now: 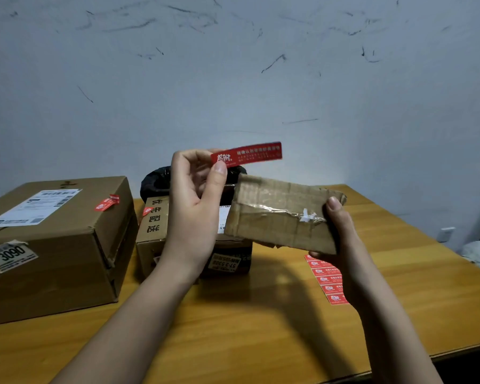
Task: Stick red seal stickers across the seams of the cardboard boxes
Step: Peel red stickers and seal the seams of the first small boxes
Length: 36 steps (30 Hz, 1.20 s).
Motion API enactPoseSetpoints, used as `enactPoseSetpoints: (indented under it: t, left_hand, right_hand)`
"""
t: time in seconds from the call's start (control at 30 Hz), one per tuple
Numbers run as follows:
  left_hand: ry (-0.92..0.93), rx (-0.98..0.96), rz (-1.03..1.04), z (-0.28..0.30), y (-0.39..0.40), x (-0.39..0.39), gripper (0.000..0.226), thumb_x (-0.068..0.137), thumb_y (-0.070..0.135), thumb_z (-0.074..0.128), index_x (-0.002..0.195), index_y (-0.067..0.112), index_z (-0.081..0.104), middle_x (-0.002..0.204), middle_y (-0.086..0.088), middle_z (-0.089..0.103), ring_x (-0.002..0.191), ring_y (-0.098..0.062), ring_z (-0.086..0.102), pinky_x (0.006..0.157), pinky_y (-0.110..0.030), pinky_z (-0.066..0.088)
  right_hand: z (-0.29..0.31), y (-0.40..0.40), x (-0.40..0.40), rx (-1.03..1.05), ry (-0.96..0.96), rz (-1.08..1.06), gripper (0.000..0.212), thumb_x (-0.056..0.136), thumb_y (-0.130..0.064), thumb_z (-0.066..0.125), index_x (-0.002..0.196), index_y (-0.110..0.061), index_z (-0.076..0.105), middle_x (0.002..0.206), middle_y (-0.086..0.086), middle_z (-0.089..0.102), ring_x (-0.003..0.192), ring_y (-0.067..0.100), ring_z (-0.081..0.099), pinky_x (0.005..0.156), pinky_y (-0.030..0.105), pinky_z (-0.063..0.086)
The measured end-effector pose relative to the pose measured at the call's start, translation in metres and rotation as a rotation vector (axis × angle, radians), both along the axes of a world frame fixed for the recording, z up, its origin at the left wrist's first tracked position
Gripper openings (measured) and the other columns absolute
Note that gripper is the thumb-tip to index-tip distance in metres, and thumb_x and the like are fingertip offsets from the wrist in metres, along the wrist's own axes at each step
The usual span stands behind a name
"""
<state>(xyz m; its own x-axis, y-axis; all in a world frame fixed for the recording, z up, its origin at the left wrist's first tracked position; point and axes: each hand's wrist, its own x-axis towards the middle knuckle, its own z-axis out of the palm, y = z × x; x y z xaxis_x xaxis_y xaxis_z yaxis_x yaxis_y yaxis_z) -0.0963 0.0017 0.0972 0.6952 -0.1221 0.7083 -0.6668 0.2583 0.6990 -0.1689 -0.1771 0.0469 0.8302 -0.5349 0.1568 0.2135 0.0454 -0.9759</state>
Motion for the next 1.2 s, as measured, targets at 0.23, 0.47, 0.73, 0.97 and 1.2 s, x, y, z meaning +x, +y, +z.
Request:
enactPoseSetpoints:
  t: [0.23, 0.47, 0.73, 0.97, 1.2]
  left_hand:
    - [0.043, -0.063, -0.115, -0.014, 0.010, -0.013, 0.016, 0.090, 0.024, 0.049, 0.105, 0.027, 0.041, 0.108, 0.002, 0.062, 0.105, -0.018, 0.065, 0.090, -0.034, 0.051]
    - [0.121, -0.113, 0.004, -0.034, 0.045, -0.026, 0.015, 0.088, 0.025, 0.045, 0.103, 0.025, 0.042, 0.101, -0.010, 0.061, 0.086, -0.017, 0.069, 0.074, -0.025, 0.052]
    - [0.277, -0.112, 0.141, -0.058, 0.079, -0.028, 0.011, 0.099, 0.013, 0.044, 0.098, 0.025, 0.044, 0.101, -0.016, 0.059, 0.076, -0.005, 0.066, 0.062, -0.014, 0.050]
    - [0.420, -0.061, 0.136, -0.075, 0.090, -0.017, 0.008, 0.098, 0.014, 0.046, 0.098, 0.022, 0.045, 0.107, -0.023, 0.061, 0.078, -0.012, 0.068, 0.061, -0.018, 0.051]
    - [0.487, 0.001, 0.147, -0.079, 0.094, 0.000, 0.004, 0.097, 0.016, 0.049, 0.095, 0.020, 0.050, 0.110, -0.020, 0.059, 0.072, -0.005, 0.068, 0.060, -0.018, 0.052]
  right_hand:
    - [0.002, 0.014, -0.011, -0.148, 0.151, 0.082, 0.065, 0.066, -0.078, 0.044, 0.113, -0.035, 0.057, 0.113, -0.006, 0.065, 0.096, 0.012, 0.062, 0.079, 0.037, 0.053]
    - [0.003, 0.040, 0.003, -0.290, 0.302, 0.287, 0.066, 0.071, -0.078, 0.041, 0.114, -0.030, 0.055, 0.130, -0.001, 0.059, 0.118, 0.017, 0.057, 0.094, 0.032, 0.047]
    - [-0.016, 0.071, 0.012, -0.407, 0.486, 0.413, 0.076, 0.064, -0.088, 0.034, 0.115, -0.037, 0.057, 0.109, -0.003, 0.068, 0.082, 0.018, 0.070, 0.060, 0.033, 0.058]
    - [-0.024, 0.083, 0.009, -0.457, 0.584, 0.438, 0.086, 0.067, -0.091, 0.032, 0.126, -0.032, 0.056, 0.112, -0.002, 0.066, 0.088, 0.022, 0.068, 0.063, 0.038, 0.060]
    - [-0.026, 0.086, 0.021, -0.488, 0.653, 0.426, 0.072, 0.081, -0.078, 0.030, 0.118, -0.023, 0.060, 0.101, 0.004, 0.069, 0.078, 0.027, 0.070, 0.060, 0.033, 0.057]
